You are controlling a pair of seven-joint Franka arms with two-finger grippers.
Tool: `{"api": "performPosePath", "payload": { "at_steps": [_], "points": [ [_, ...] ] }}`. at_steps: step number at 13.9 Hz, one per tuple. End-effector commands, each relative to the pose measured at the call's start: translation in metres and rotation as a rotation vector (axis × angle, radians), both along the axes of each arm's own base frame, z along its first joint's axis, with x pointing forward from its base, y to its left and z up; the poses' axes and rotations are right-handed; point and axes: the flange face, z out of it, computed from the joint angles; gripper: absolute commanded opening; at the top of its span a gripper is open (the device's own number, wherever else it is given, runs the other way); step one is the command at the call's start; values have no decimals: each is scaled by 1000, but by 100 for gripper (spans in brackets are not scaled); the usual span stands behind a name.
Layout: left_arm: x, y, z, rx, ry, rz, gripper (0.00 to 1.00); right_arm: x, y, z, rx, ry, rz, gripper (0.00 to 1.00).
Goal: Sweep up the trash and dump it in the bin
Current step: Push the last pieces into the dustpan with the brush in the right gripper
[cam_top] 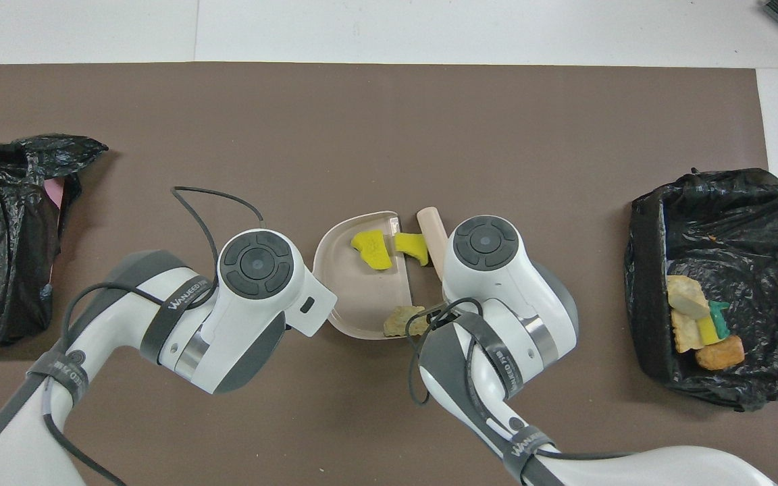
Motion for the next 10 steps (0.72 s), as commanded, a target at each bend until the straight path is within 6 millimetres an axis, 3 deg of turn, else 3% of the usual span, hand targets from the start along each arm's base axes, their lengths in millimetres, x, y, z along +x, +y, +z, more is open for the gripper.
{"api": "performPosePath", "payload": {
  "at_steps": [1,2,5,6,10],
  "points": [
    [6,21,3,-45,8,8,0,11,-4,28,33,-17,-84,0],
    [9,22,5,-52,14,-4,0,14,-12,47,26,-22,-104,0],
    [16,36,7,-55,17,-13,0,19,-62,93,-18,-14,-122,0],
    [21,44,8,-57,17,-6,0,16,-69,98,-38,-5,-91,0],
    [42,75,23,-108,21,-5,0,-14,-82,87,-111,7,-143,0]
  ]
}}
